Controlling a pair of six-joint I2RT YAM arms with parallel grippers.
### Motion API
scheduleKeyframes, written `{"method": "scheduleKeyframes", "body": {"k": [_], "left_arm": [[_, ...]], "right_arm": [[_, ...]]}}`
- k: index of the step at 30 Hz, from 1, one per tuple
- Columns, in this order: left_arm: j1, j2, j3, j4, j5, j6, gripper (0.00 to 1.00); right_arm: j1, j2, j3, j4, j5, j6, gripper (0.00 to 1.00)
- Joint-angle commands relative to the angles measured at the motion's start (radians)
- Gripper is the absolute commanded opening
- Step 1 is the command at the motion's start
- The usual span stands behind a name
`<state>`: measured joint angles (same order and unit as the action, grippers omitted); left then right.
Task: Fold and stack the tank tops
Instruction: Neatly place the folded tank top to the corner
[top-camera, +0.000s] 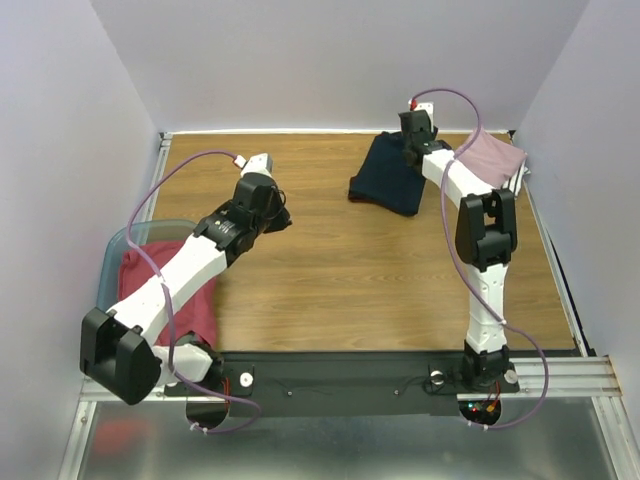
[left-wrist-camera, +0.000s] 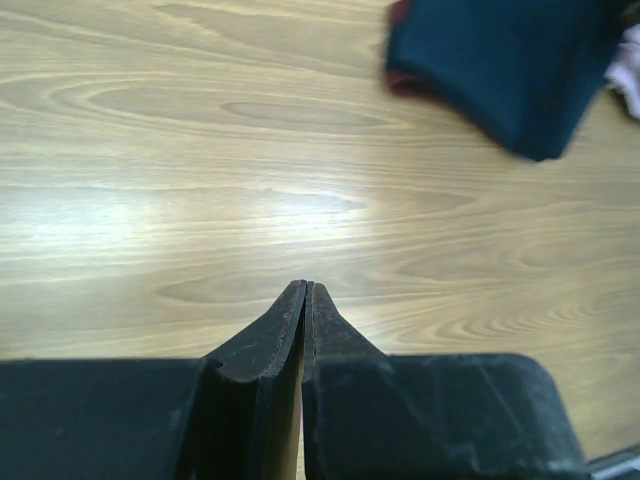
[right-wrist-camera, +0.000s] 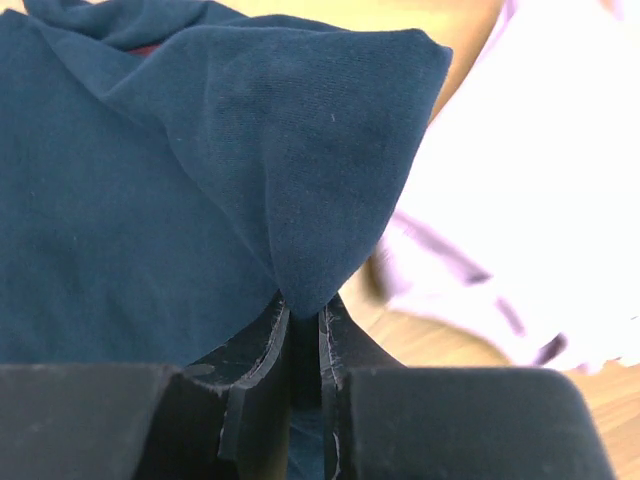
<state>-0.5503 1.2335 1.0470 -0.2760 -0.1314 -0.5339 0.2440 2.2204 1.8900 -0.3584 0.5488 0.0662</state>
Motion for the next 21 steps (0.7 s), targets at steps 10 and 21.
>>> {"method": "scheduleKeyframes", "body": {"k": [10,21], "left_arm": [[0.165,0.061,0.065,-0.022,0.061,0.175,0.15],[0.190,0.130,0.090,-0.008,0.127,0.189,0.15]], "right_arm": [[-0.049,0.188,0.426,-0.068,0.166,-0.350,0.01],[-0.126,0.183,0.515,-0.068,0.162,-0.434,0.00]]}}
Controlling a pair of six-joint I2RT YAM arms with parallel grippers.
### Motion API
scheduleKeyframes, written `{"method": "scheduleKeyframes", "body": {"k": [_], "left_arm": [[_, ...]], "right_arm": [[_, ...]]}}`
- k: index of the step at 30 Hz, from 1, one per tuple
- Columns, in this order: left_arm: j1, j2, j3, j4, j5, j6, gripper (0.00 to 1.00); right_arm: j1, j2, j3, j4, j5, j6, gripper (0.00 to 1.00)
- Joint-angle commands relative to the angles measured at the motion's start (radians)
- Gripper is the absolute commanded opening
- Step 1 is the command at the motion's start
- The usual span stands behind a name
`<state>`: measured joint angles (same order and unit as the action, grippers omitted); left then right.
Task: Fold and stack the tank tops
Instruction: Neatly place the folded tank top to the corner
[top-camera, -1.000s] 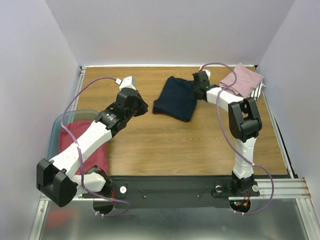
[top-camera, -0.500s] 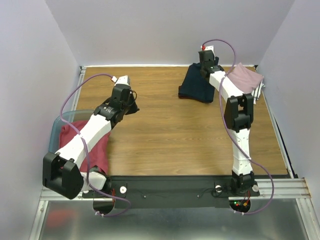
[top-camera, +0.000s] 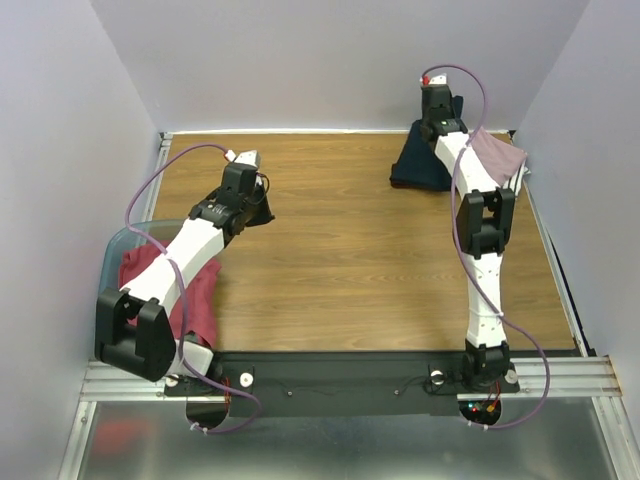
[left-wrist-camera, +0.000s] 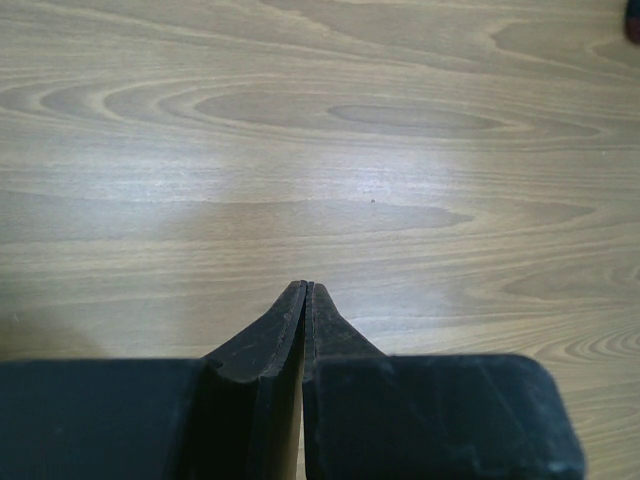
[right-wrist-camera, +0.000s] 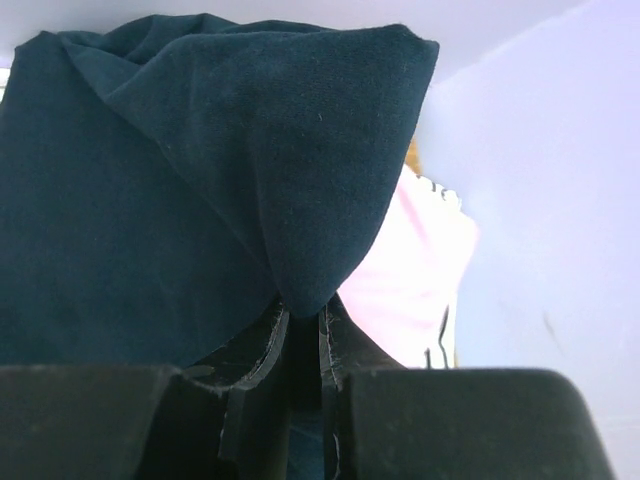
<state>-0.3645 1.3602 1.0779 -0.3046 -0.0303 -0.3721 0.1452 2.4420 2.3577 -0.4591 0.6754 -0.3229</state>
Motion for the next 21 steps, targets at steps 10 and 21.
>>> {"method": "scheduleKeyframes", "body": {"k": [10,21], "left_arm": [[0.006,0.028,0.073,0.025,0.066,0.027,0.15],[0.007,0.016,0.053,0.036,0.078,0.027,0.15]], "right_arm": [[-0.081,-0.132,0.029,0.034,0.003,-0.050,0.00],[-0.099,-0.215,0.000,0.056,-0.007,-0.054,0.00]]}}
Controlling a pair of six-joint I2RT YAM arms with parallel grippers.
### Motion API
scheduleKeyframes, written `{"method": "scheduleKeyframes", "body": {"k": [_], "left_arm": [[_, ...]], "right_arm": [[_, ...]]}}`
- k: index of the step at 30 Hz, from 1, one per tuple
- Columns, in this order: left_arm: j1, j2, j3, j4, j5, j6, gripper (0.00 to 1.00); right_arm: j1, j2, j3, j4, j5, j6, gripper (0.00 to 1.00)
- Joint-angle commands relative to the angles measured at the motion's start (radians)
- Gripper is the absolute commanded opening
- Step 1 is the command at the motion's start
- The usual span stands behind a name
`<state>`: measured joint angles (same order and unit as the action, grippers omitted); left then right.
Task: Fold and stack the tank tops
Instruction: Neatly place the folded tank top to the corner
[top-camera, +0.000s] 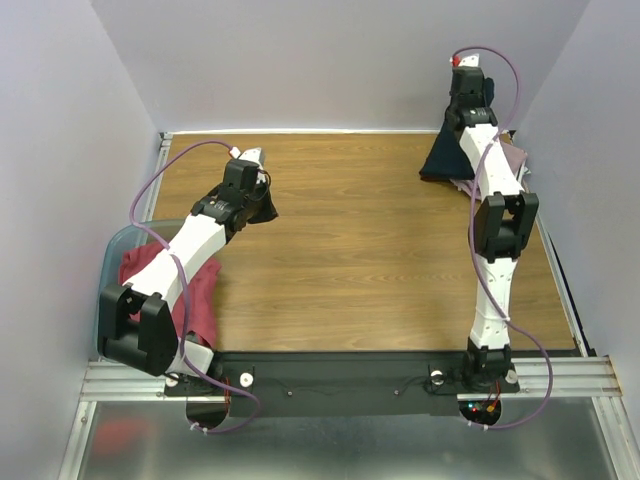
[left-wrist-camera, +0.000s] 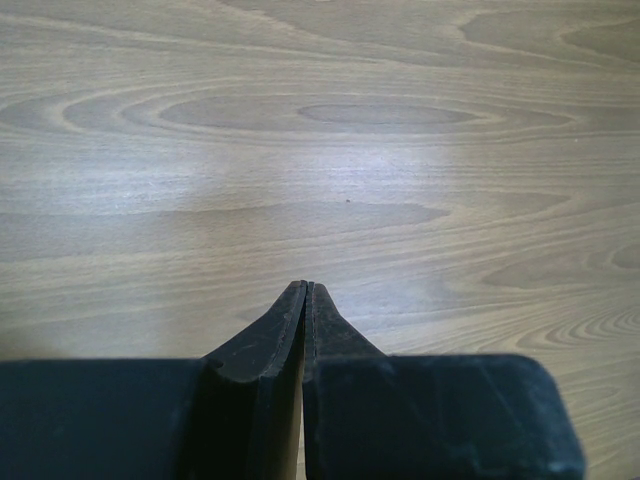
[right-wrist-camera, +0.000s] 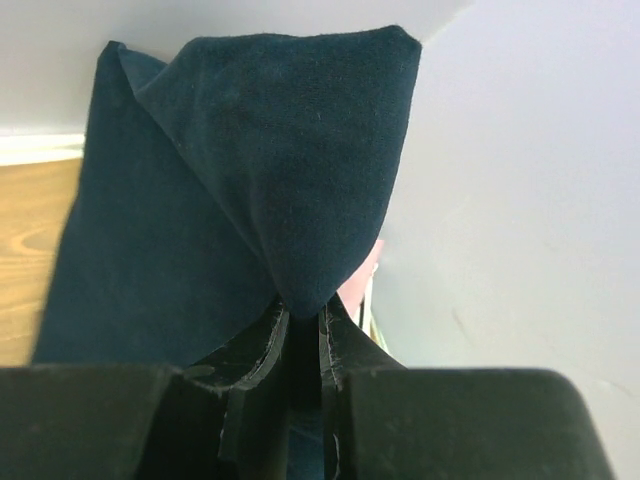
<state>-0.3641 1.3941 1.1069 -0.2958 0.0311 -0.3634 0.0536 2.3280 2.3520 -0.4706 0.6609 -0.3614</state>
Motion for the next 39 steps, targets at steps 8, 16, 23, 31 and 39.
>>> {"method": "scheduleKeyframes", "body": {"k": [8,16,23,31,39], "left_arm": [[0.007,-0.020,0.015,0.034,0.039,0.017,0.15],[0.007,-0.004,0.013,0.038,0.053,0.015,0.15],[0.007,0.013,0.013,0.040,0.075,0.014,0.15],[0.007,0.016,0.010,0.047,0.090,0.011,0.20],[0.007,-0.021,0.005,0.063,0.093,0.000,0.31]], "right_arm": [[-0.024,-0.131,-0.039,0.079,0.013,-0.013,0.00],[-0.089,-0.160,-0.120,0.081,0.003,0.041,0.00],[-0.142,-0.162,-0.180,0.082,-0.007,0.085,0.14],[-0.149,-0.192,-0.177,0.061,0.033,0.179,1.00],[-0.089,-0.318,-0.246,-0.059,-0.161,0.423,1.00]]}}
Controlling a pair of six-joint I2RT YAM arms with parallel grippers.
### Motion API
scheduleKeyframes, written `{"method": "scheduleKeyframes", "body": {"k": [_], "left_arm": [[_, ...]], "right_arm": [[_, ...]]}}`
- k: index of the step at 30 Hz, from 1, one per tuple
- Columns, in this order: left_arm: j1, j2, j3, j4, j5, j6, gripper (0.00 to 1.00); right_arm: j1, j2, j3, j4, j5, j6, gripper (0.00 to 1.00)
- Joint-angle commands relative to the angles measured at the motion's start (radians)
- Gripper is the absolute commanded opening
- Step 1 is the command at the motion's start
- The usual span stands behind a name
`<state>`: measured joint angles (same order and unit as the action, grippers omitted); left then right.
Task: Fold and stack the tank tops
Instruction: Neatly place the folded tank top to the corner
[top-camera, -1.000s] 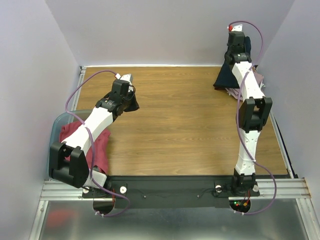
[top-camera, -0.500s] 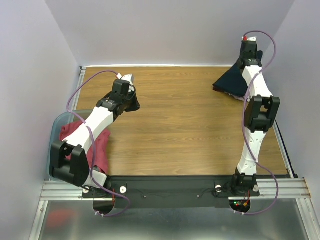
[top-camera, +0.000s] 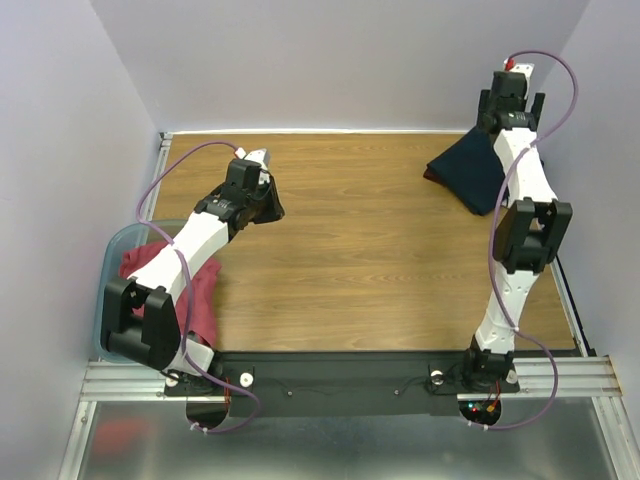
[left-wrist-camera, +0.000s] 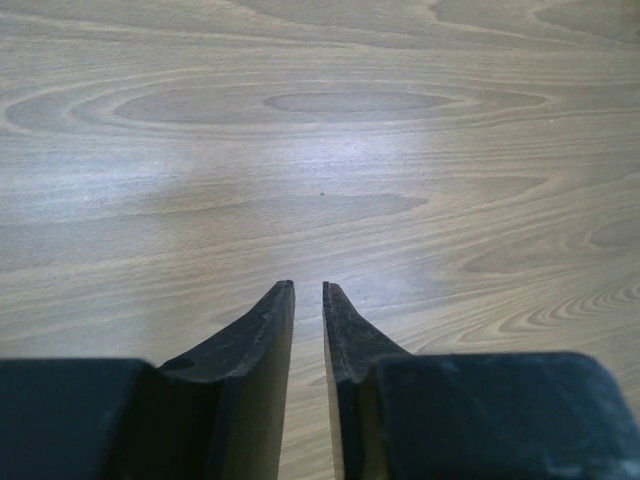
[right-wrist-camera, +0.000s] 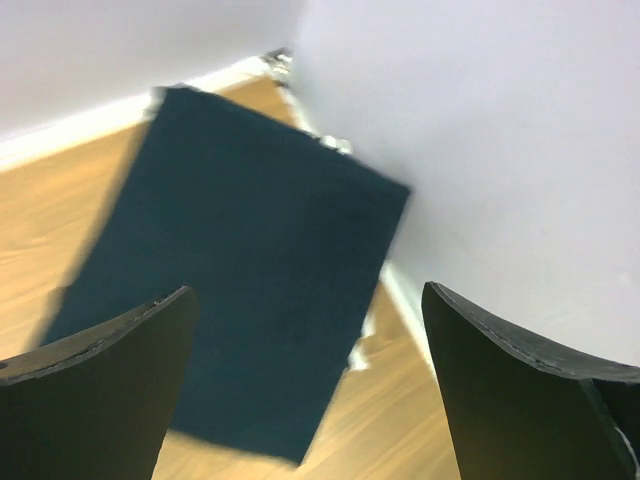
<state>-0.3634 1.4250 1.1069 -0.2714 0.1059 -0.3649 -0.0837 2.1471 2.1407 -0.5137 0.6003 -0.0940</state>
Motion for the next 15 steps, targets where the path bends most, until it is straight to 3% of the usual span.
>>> {"method": "scheduleKeyframes", "body": {"k": [1,7,11,14,15], "left_arm": [[0.006,-0.057,0.008,0.037,0.018,-0.002,0.31],[0.006,-0.127,-0.011,0.038,0.015,-0.028,0.32],[0.003,-0.202,-0.102,0.086,0.025,-0.065,0.34],[-0.006,-0.250,-0.182,0.110,0.018,-0.092,0.34],[-0.017,-0.270,-0.226,0.141,-0.006,-0.104,0.34]], "right_arm": [[0.062,-0.157,-0.077,-0.016,-0.120,0.210,1.00],[0.306,-0.305,-0.270,0.023,-0.208,0.335,1.00],[0.551,-0.429,-0.602,0.141,-0.194,0.427,1.00],[0.636,-0.538,-0.795,0.279,-0.278,0.499,1.00],[0.674,-0.568,-0.926,0.355,-0.302,0.508,1.00]]}}
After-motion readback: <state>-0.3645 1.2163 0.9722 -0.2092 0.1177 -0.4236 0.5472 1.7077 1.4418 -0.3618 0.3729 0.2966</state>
